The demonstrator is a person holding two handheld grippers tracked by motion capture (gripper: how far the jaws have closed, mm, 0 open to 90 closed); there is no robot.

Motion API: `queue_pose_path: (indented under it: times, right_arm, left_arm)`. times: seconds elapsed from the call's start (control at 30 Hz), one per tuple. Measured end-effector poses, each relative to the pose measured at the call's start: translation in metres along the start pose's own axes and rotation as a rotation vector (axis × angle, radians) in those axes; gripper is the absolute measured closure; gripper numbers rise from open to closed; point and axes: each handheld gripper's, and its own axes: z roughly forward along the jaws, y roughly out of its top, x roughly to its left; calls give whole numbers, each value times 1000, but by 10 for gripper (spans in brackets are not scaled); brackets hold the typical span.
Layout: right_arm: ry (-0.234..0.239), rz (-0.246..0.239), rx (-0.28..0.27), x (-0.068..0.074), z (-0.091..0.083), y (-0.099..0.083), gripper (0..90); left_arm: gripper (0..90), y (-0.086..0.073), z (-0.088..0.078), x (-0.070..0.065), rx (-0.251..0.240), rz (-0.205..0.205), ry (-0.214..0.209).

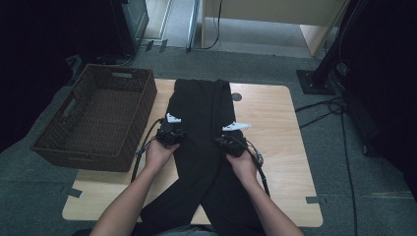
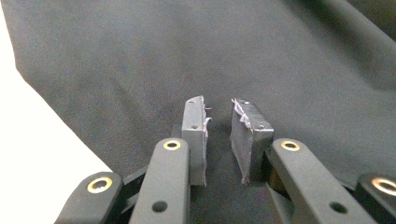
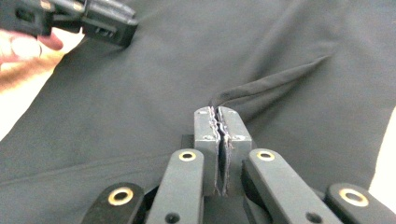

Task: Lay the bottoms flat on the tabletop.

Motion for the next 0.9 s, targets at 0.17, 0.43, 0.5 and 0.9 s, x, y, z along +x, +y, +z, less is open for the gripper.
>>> queue_pose_path:
  times: [0.17, 0.43, 0.5, 0.9]
  right_arm:
    - [-41, 10, 7, -22, -12, -1, 881]
    - [-91, 28, 18, -41, -18, -8, 877]
    - [-139, 1, 47, -46, -17, -12, 845]
    - [-36, 42, -74, -31, -43, -23, 730]
  left_arm:
    - [756, 2, 0, 2, 5, -4, 8]
    - [756, 3, 1, 3, 10, -3, 11]
    - [755, 4, 2, 3, 13, -2, 13]
    - [647, 1, -17, -19, 17, -21, -92]
